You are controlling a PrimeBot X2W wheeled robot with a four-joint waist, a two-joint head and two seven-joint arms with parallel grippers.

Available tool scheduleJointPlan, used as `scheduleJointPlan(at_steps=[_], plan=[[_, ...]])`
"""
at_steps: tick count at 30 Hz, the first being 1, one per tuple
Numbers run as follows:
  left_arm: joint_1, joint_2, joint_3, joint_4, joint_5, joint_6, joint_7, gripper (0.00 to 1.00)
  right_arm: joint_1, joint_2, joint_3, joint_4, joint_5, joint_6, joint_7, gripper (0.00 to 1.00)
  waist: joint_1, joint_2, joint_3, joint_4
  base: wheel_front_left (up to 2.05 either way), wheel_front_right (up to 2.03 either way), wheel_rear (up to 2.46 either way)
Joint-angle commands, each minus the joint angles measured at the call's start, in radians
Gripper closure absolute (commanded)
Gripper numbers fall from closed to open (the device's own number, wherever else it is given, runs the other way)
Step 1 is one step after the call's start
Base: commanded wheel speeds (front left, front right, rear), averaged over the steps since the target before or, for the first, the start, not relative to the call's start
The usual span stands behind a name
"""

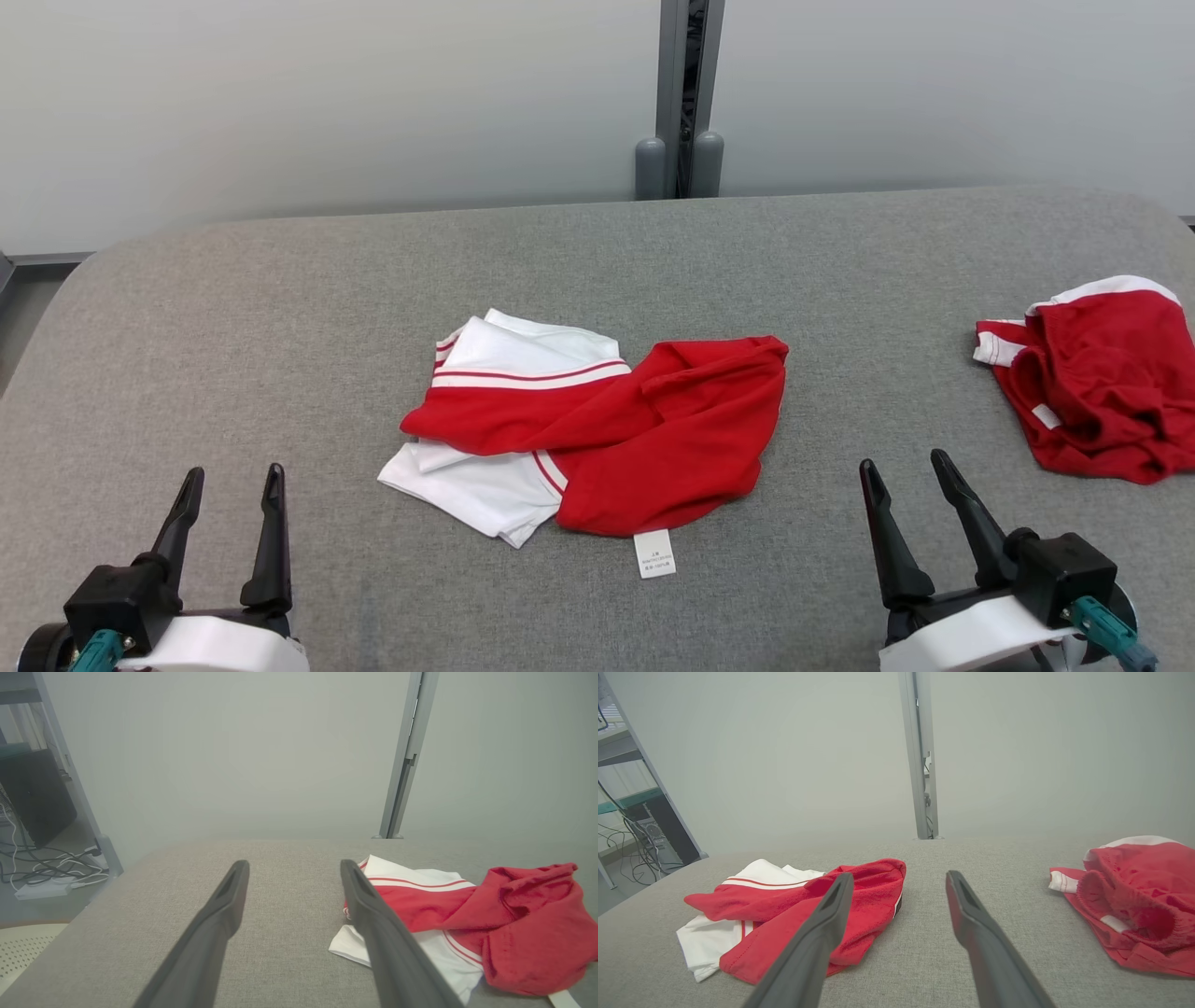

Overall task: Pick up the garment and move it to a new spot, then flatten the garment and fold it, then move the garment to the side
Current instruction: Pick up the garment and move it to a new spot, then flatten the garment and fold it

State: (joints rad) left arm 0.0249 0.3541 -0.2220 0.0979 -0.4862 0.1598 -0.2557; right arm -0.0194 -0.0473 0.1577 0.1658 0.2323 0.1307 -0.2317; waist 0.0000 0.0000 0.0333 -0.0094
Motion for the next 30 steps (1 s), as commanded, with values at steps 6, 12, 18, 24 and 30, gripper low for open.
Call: scheduleJointPlan(at_steps=[6, 12, 18, 24, 30], plan=[[0.016, 0.005, -0.003, -0.023, -0.003, 0.012, 0.012, 0.00, 0.028, -0.006, 0.005, -0.041, -0.007, 0.000, 0.021, 0.00, 0.0000, 0.0000, -0.010, -0.005, 0.00, 0.00, 0.00], [0.015, 0.005, -0.008, -0.040, 0.001, 0.025, 0.021, 0.00, 0.031, -0.006, 0.002, -0.055, -0.005, 0.000, 0.028, 0.00, 0.0000, 0.0000, -0.007, -0.003, 0.00, 0.00, 0.00], [0.008, 0.006, -0.013, -0.050, 0.002, 0.029, 0.026, 0.00, 0.028, -0.006, -0.001, -0.061, -0.004, 0.000, 0.030, 0.00, 0.0000, 0.0000, -0.002, 0.005, 0.00, 0.00, 0.00], [-0.017, -0.001, -0.035, -0.071, 0.010, 0.036, 0.048, 0.00, 0.018, -0.009, 0.024, -0.061, -0.018, 0.000, 0.061, 0.00, 0.0000, 0.0000, 0.010, 0.032, 0.00, 0.00, 0.00], [-0.058, -0.016, -0.071, -0.079, 0.022, 0.023, 0.061, 0.00, -0.047, -0.056, 0.160, -0.026, -0.004, 0.000, 0.145, 0.00, 0.0000, 0.0000, 0.045, 0.087, 0.00, 0.00, 0.00]])
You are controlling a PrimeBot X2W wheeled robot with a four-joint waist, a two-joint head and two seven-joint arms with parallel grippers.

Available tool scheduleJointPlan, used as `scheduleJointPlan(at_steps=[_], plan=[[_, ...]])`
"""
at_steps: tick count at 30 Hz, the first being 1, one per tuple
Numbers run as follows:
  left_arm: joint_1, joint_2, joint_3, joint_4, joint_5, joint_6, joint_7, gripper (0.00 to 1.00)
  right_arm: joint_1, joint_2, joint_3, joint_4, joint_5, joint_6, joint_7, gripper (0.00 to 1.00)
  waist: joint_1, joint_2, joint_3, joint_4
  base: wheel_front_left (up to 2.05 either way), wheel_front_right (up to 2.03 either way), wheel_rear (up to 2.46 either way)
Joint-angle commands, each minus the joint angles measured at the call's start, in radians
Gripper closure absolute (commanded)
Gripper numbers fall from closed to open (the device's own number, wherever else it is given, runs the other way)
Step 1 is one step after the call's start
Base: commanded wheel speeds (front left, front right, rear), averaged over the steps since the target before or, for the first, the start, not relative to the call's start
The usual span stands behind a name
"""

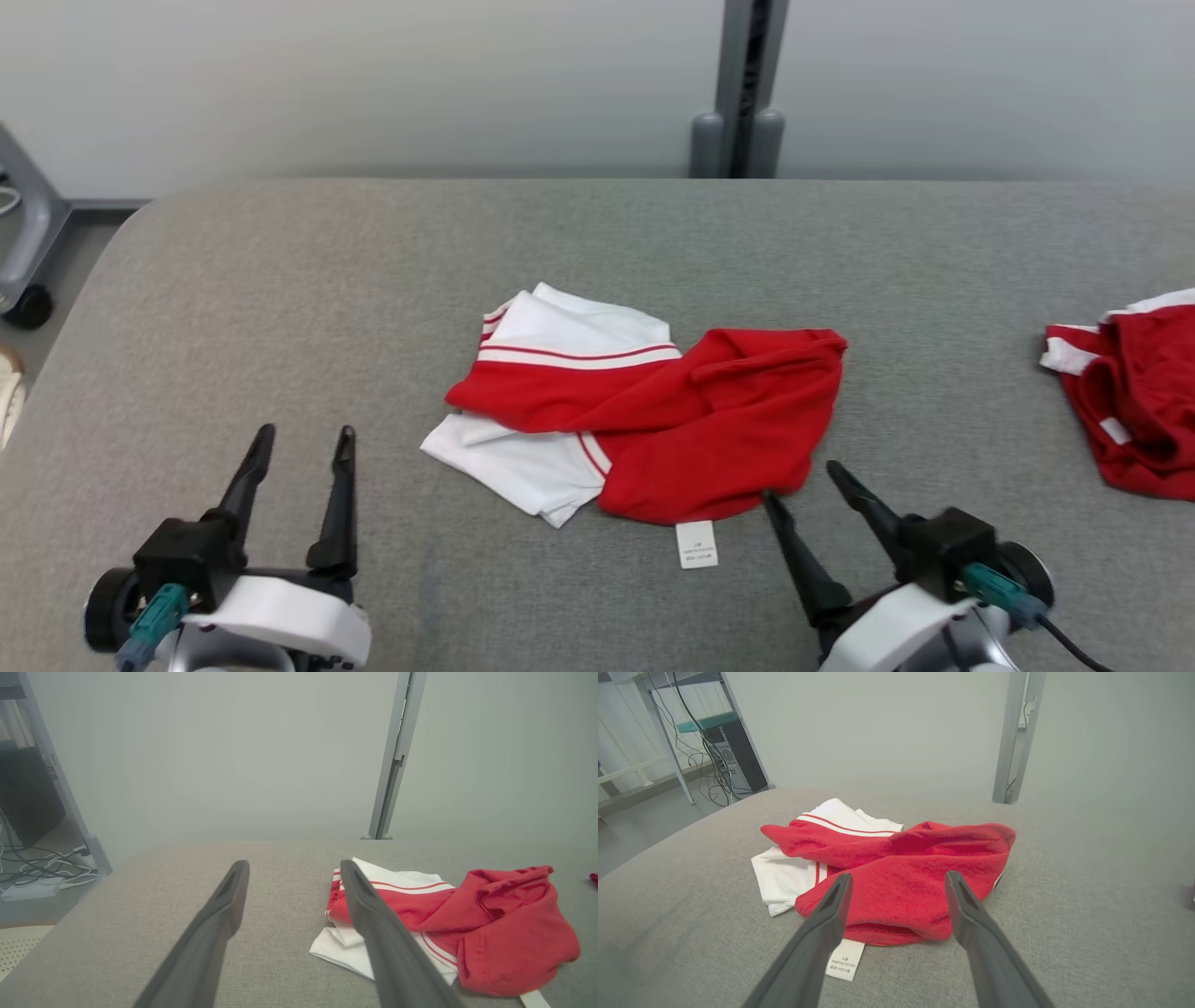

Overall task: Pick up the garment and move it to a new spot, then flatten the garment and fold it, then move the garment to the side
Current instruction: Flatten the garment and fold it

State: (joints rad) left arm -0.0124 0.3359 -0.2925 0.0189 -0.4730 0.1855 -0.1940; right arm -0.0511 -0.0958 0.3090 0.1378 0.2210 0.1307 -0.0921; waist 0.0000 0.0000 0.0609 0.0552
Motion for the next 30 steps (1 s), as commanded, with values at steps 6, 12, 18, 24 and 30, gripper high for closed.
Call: scheduleJointPlan(at_steps=[6, 12, 18, 24, 30], plan=[[-0.091, -0.037, -0.048, 0.028, 0.013, -0.035, -0.004, 0.00, -0.101, -0.073, 0.161, 0.043, 0.040, 0.000, 0.084, 0.00, 0.0000, 0.0000, 0.071, 0.112, 0.00, 0.00, 0.00], [-0.157, -0.082, -0.082, 0.099, 0.014, -0.069, -0.031, 0.00, -0.216, -0.153, 0.306, 0.109, 0.051, 0.000, 0.132, 0.00, 0.0000, 0.0000, 0.119, 0.196, 0.00, 0.00, 0.00], [-0.199, -0.113, -0.089, 0.151, 0.015, -0.094, -0.053, 0.00, -0.310, -0.201, 0.386, 0.204, 0.030, 0.000, 0.185, 0.00, 0.0000, 0.0000, 0.150, 0.236, 0.00, 0.00, 0.00], [-0.224, -0.138, -0.078, 0.188, 0.018, -0.115, -0.066, 0.00, -0.380, -0.210, 0.445, 0.308, -0.003, 0.000, 0.237, 0.42, 0.0000, 0.0000, 0.171, 0.246, 0.00, 0.00, 0.00], [-0.242, -0.151, -0.060, 0.209, 0.032, -0.132, -0.070, 0.00, -0.394, -0.193, 0.411, 0.345, 0.034, -0.001, 0.201, 1.00, 0.0000, 0.0000, 0.185, 0.238, 0.00, 0.00, 0.00]])
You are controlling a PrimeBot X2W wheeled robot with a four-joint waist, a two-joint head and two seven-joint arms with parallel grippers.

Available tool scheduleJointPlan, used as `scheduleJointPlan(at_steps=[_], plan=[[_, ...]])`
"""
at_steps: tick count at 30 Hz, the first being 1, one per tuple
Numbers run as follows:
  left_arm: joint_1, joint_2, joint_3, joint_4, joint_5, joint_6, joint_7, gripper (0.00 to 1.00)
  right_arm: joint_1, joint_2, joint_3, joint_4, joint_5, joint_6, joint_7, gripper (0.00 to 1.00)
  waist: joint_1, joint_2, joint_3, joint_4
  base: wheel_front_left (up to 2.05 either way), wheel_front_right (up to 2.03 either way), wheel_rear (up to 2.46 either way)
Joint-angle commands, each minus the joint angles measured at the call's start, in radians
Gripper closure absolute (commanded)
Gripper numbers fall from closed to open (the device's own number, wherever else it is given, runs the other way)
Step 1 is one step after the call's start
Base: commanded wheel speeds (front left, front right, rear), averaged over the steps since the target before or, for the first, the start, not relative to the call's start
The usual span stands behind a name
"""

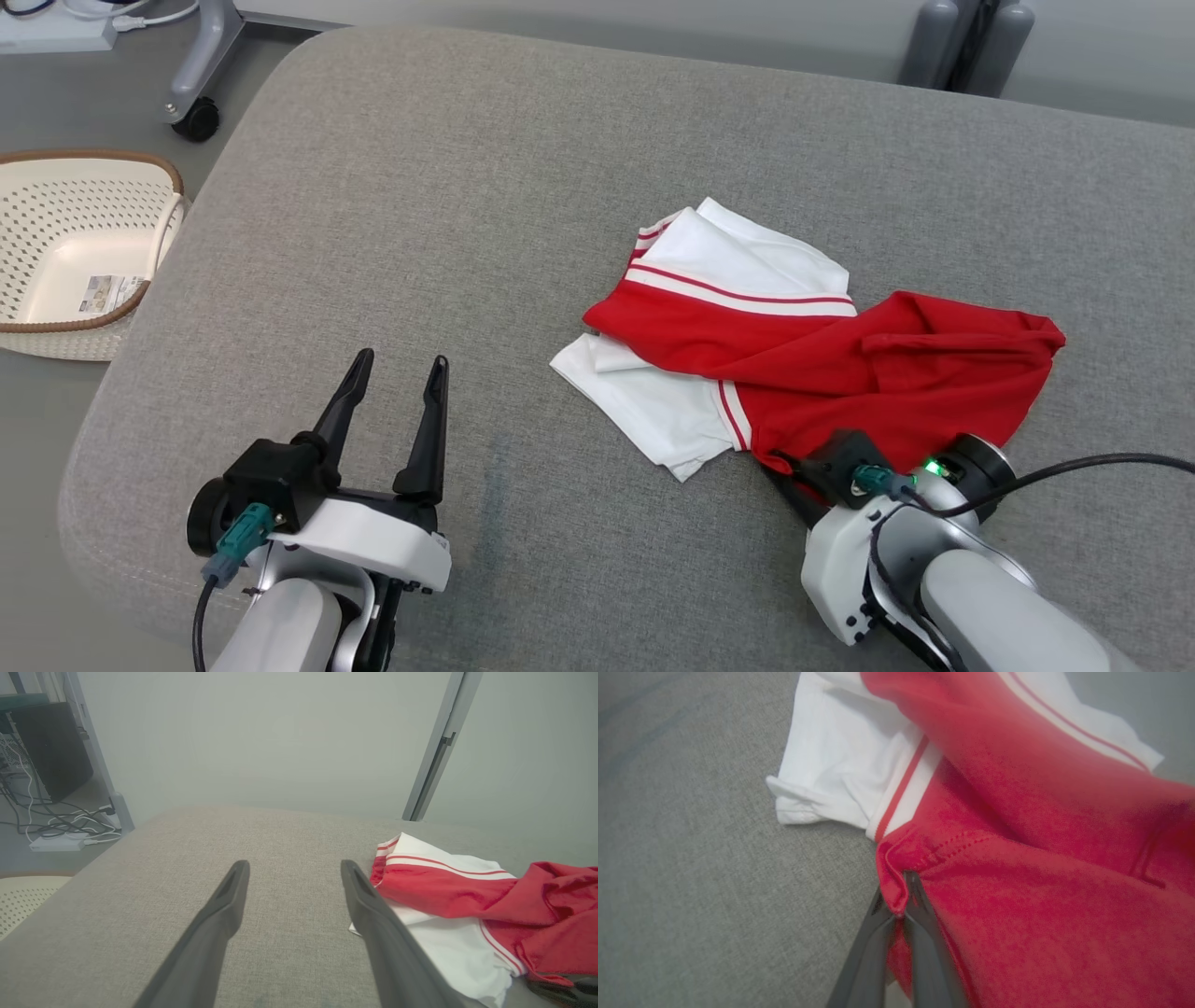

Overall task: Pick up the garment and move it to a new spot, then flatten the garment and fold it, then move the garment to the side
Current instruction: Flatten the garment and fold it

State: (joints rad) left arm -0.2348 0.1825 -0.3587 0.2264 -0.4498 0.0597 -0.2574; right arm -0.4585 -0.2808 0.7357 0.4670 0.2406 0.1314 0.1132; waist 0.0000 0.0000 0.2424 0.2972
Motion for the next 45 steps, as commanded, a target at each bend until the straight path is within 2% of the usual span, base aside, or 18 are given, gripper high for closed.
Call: scheduleJointPlan(at_steps=[1, 5, 14, 20, 23, 26, 30, 37, 38, 39, 40, 45], plan=[[-0.024, 0.000, 0.012, 0.000, 0.013, -0.009, -0.007, 0.00, 0.022, -0.006, -0.032, 0.009, 0.029, -0.003, -0.009, 1.00, 0.0000, 0.0000, 0.005, -0.007, 0.00, 0.00, 0.00], [-0.021, -0.008, 0.027, -0.005, 0.027, -0.017, -0.006, 0.00, 0.054, -0.006, -0.089, -0.031, 0.055, -0.003, -0.033, 1.00, 0.0000, 0.0000, 0.008, -0.022, 0.00, 0.00, 0.00], [0.003, -0.013, 0.075, -0.019, 0.067, -0.037, -0.006, 0.00, 0.209, -0.004, -0.263, -0.257, 0.115, -0.001, -0.048, 1.00, 0.0000, 0.0000, 0.007, -0.097, 0.00, 0.00, 0.00], [0.014, -0.006, 0.105, -0.024, 0.081, -0.042, -0.006, 0.00, 0.326, 0.056, -0.465, -0.378, 0.128, -0.001, -0.090, 1.00, 0.0000, 0.0000, 0.002, -0.147, 0.00, 0.00, 0.00], [0.025, 0.002, 0.118, -0.025, 0.087, -0.042, -0.006, 0.00, 0.375, 0.111, -0.547, -0.414, 0.154, -0.001, -0.100, 1.00, 0.0000, 0.0000, -0.003, -0.175, 0.00, 0.00, 0.00], [0.034, 0.010, 0.126, -0.025, 0.090, -0.042, -0.006, 0.00, 0.418, 0.174, -0.623, -0.428, 0.230, 0.000, -0.096, 1.00, 0.0000, 0.0000, -0.008, -0.201, 0.00, 0.00, 0.00], [0.045, 0.018, 0.128, -0.025, 0.089, -0.041, -0.006, 0.00, 0.454, 0.208, -0.682, -0.408, 0.348, -0.001, -0.086, 1.00, 0.0000, 0.0000, -0.015, -0.226, 0.00, 0.00, 0.00], [0.056, 0.026, 0.120, -0.032, 0.087, -0.037, 0.006, 0.00, 0.466, 0.225, -0.745, -0.295, 0.401, -0.001, -0.081, 1.00, 0.0000, 0.0000, -0.026, -0.245, 0.00, 0.00, 0.00], [0.058, 0.027, 0.119, -0.034, 0.085, -0.036, 0.008, 0.00, 0.464, 0.226, -0.749, -0.284, 0.398, 0.000, -0.088, 0.77, 0.0000, 0.0000, -0.029, -0.246, 0.00, 0.00, 0.00], [0.060, 0.029, 0.119, -0.034, 0.084, -0.036, 0.009, 0.00, 0.466, 0.224, -0.760, -0.267, 0.404, -0.001, -0.093, 0.34, 0.0000, 0.0000, -0.032, -0.248, 0.00, 0.00, 0.00], [0.063, 0.031, 0.119, -0.036, 0.083, -0.035, 0.012, 0.00, 0.471, 0.225, -0.765, -0.250, 0.405, -0.001, -0.092, 0.00, 0.0000, 0.0000, -0.035, -0.249, 0.00, 0.00, 0.00], [0.083, 0.044, 0.129, -0.043, 0.079, -0.021, 0.017, 0.00, 0.487, 0.227, -0.800, -0.226, 0.389, -0.001, -0.152, 0.00, 0.0000, 0.0000, -0.056, -0.263, 0.00, 0.00, 0.00]])
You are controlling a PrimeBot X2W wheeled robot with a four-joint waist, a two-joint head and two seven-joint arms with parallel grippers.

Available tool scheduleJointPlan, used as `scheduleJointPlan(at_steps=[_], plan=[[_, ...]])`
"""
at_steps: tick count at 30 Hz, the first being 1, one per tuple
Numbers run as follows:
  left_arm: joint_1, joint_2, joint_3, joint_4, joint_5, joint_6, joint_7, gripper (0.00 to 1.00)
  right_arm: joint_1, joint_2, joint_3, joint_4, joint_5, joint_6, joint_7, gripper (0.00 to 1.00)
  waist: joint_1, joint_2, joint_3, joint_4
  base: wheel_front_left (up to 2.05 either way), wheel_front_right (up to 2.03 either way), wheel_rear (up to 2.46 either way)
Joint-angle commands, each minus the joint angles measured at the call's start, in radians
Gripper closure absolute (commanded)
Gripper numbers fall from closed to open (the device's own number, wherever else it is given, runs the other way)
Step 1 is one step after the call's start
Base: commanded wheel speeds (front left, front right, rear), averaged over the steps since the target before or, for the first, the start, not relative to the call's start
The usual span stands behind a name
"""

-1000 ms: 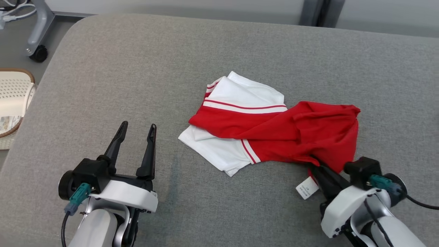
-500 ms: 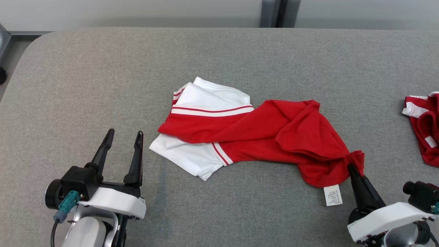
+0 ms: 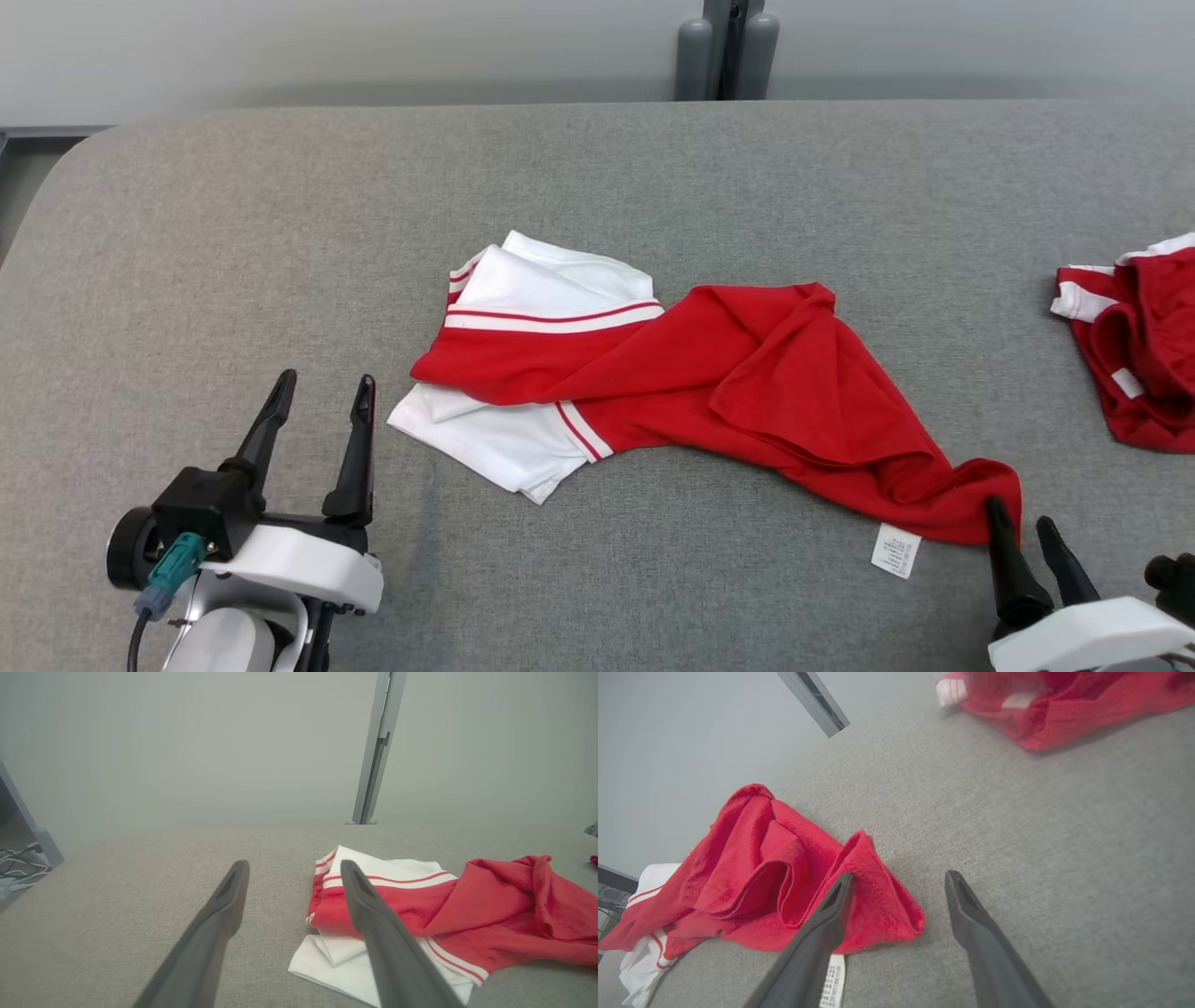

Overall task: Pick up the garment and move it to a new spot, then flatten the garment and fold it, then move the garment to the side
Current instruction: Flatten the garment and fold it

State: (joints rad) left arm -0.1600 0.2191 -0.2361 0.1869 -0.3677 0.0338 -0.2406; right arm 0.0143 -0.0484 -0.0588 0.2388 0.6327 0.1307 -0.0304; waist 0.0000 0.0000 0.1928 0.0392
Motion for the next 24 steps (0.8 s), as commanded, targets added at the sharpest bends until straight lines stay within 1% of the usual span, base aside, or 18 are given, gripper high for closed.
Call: scheduleJointPlan(at_steps=[1, 4, 7, 12, 16, 18, 21, 24], plan=[[0.014, 0.011, 0.008, -0.006, -0.003, 0.010, 0.001, 0.00, 0.017, -0.004, -0.008, 0.004, -0.002, 0.000, -0.018, 0.00, 0.0000, 0.0000, -0.010, -0.009, 0.00, 0.00, 0.00], [0.022, 0.015, 0.014, -0.013, -0.006, 0.015, 0.008, 0.00, 0.014, -0.005, -0.017, -0.004, 0.005, 0.000, -0.044, 0.00, 0.0000, 0.0000, -0.016, -0.016, 0.00, 0.00, 0.00], [0.035, 0.019, 0.024, -0.030, -0.010, 0.033, 0.008, 0.00, 0.006, -0.004, -0.019, -0.046, -0.021, 0.000, -0.092, 0.00, 0.0000, 0.0000, -0.023, -0.027, 0.00, 0.00, 0.00], [0.052, 0.033, 0.048, -0.069, 0.000, 0.068, 0.005, 0.00, -0.012, -0.014, -0.013, -0.151, -0.145, 0.000, -0.169, 0.00, 0.0000, 0.0000, -0.036, -0.040, 0.00, 0.00, 0.00], [0.067, 0.040, 0.063, -0.099, 0.008, 0.098, 0.004, 0.00, -0.031, -0.035, 0.038, -0.219, -0.247, 0.000, -0.198, 0.00, 0.0000, 0.0000, -0.048, -0.046, 0.00, 0.00, 0.00], [0.078, 0.044, 0.069, -0.108, 0.008, 0.107, 0.005, 0.00, -0.041, -0.059, 0.066, -0.236, -0.298, 0.000, -0.207, 0.00, 0.0000, 0.0000, -0.056, -0.048, 0.00, 0.00, 0.00], [0.098, 0.046, 0.075, -0.122, 0.013, 0.124, 0.004, 0.00, -0.043, -0.070, 0.100, -0.245, -0.345, 0.000, -0.216, 0.00, 0.0000, 0.0000, -0.073, -0.047, 0.00, 0.00, 0.00], [0.130, 0.046, 0.080, -0.133, 0.011, 0.136, 0.002, 0.00, -0.018, -0.068, 0.125, -0.237, -0.376, 0.000, -0.219, 0.00, 0.0000, 0.0000, -0.092, -0.046, 0.00, 0.00, 0.00]])
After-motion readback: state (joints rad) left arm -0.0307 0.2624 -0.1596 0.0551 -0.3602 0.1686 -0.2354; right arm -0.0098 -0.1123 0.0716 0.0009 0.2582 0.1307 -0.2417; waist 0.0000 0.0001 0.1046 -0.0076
